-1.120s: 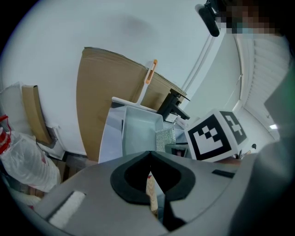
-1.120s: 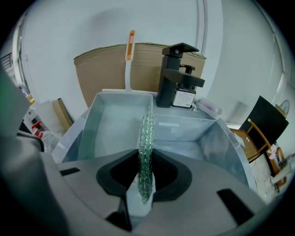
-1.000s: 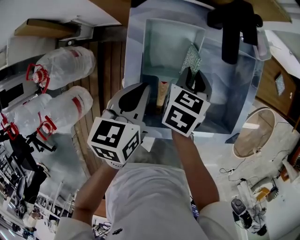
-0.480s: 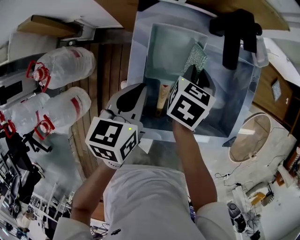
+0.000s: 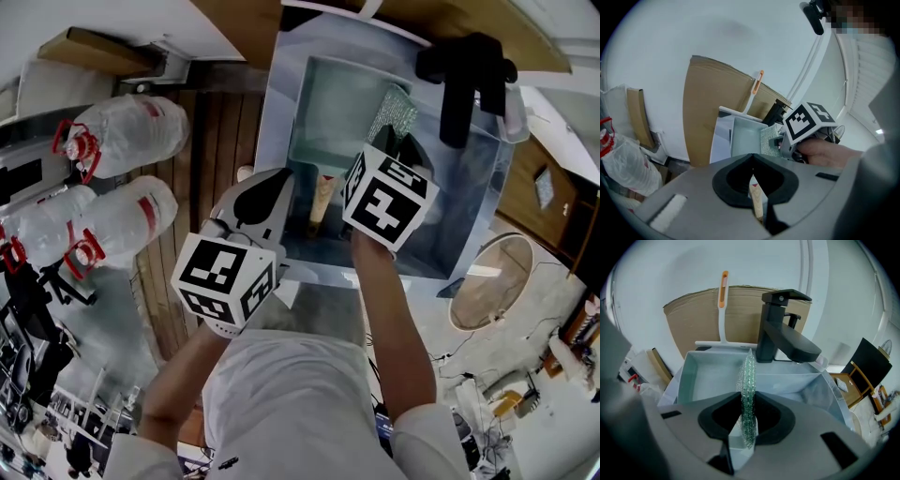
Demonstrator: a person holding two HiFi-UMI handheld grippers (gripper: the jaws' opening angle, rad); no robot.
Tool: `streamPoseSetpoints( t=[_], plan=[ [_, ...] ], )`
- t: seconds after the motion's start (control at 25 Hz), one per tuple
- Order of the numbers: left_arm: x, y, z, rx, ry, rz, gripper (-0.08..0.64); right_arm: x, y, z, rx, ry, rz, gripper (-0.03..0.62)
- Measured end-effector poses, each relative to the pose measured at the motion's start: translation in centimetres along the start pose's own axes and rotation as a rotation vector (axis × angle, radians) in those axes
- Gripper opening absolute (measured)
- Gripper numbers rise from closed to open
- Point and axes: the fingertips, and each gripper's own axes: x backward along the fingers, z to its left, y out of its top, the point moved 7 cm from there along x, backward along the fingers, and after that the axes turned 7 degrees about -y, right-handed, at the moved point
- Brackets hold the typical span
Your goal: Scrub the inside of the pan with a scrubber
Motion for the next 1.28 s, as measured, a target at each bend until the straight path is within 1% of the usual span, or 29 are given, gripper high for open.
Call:
streamPoseSetpoints(
  t=[0.12, 0.28, 0.44, 0.72, 1.12, 1.28],
  plan=[
    [0.0, 0.0, 0.0, 0.003, 0.0, -0.003, 0.005, -0.2, 0.3, 0.0, 0.05, 0.034, 0.008, 0.064],
    [0.0, -0.2, 0.1, 0.009, 0.001, -0.003, 0.005, -0.4, 0.8, 0.1, 0.152, 0.087, 0.012, 0.064],
    [-0.1, -0.5, 0.0, 0.015, 0.0, -0.001, 0.005, -0.7, 1.4, 0.7, 0.233, 0.112, 0.005, 0.064],
    [0.1, -0.8, 0.1, 0.022, 0.004, -0.005, 0.005, -1.2, 2.4, 1.2, 0.261, 0.12, -0.001, 0.064],
    [1.2, -1.1, 0.8, 0.038, 0.009, -0.017, 0.005, -0.9, 3.8, 3.7, 0.402, 0.141, -0.028, 0.064],
    [1.5, -1.2, 1.1, 0.042, 0.01, -0.023, 0.005, -0.9, 4.2, 4.7, 0.442, 0.148, -0.04, 0.064]
  ],
)
